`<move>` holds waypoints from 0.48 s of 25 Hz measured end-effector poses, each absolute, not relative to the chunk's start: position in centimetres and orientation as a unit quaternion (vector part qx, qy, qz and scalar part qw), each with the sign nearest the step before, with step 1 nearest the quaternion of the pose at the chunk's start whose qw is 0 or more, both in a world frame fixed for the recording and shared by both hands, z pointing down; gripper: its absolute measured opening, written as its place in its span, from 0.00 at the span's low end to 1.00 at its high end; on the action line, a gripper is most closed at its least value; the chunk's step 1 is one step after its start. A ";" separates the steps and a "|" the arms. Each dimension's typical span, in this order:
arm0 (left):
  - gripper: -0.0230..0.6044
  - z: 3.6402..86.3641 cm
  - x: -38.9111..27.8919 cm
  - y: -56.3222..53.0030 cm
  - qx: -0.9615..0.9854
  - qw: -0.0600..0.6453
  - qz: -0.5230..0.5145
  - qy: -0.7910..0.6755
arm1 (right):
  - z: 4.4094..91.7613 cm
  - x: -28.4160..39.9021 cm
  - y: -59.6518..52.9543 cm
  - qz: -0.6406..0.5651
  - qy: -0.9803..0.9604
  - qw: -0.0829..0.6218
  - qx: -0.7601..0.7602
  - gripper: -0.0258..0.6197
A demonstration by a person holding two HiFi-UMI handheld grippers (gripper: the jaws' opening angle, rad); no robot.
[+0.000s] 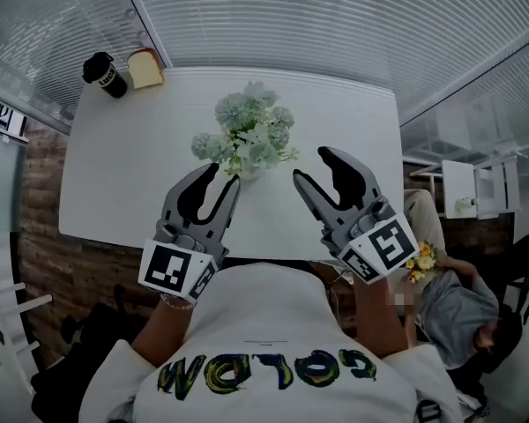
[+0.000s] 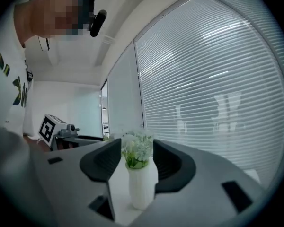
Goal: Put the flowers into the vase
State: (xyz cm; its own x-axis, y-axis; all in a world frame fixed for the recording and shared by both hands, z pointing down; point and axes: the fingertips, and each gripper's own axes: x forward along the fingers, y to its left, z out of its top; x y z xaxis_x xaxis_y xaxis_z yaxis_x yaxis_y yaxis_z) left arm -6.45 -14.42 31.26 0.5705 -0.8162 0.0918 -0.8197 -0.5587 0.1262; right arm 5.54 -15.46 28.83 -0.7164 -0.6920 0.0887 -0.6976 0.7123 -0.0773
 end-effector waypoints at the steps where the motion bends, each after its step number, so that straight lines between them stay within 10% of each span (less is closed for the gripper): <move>1: 0.27 31.1 -6.4 -14.3 0.882 0.076 0.010 -0.464 | 28.8 5.8 -15.3 0.052 -0.922 0.030 0.382 0.37; 12: 0.19 30.1 -8.6 -13.1 0.860 0.068 -0.011 -0.505 | 28.5 8.3 -14.0 0.025 -0.870 0.069 0.487 0.23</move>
State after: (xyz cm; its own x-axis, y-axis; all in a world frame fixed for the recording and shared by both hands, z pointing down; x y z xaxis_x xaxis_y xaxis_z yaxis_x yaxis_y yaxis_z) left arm -8.58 -13.05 30.10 0.4892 -0.8707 0.0501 -0.8677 -0.4801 0.1289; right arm 8.30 -13.99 28.54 -0.5153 -0.8446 0.1451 -0.8516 0.5236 0.0237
